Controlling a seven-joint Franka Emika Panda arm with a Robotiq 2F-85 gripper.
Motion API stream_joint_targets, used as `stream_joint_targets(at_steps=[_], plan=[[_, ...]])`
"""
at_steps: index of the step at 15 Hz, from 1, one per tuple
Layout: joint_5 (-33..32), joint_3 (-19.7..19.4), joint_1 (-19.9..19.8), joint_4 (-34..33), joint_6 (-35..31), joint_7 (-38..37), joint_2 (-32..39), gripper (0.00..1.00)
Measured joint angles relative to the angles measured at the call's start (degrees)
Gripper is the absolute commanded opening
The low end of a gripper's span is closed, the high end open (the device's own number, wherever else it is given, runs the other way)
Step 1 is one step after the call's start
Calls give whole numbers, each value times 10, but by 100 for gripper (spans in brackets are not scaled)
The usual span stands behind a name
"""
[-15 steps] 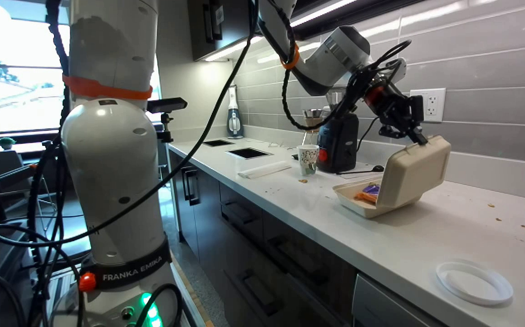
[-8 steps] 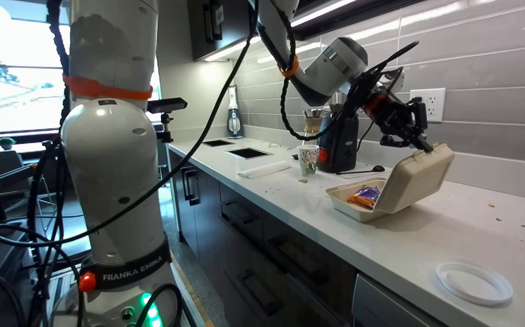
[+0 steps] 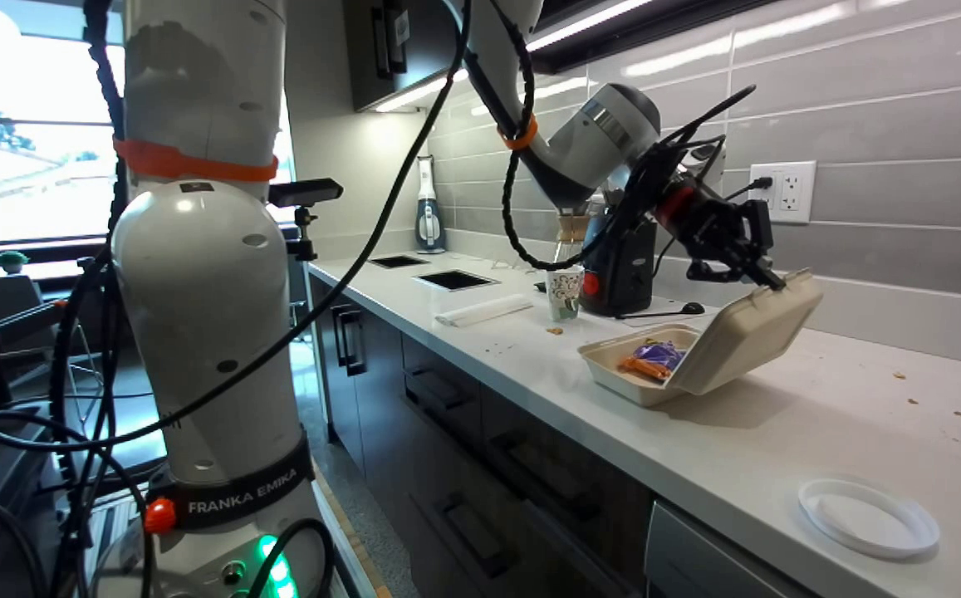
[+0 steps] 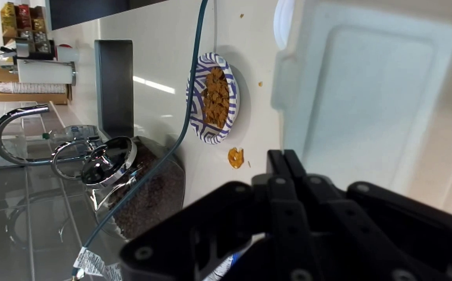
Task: Close the food pack.
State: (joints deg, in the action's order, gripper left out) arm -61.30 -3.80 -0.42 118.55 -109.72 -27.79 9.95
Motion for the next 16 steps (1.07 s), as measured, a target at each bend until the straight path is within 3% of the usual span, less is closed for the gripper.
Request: stream_joint_targets(at_steps=[4, 10, 16], plan=[[0, 4, 0, 1, 0, 2, -1, 1], [-10, 54, 39, 10, 5, 19, 0, 1], [-103, 73, 76, 21, 93, -22, 8, 1]])
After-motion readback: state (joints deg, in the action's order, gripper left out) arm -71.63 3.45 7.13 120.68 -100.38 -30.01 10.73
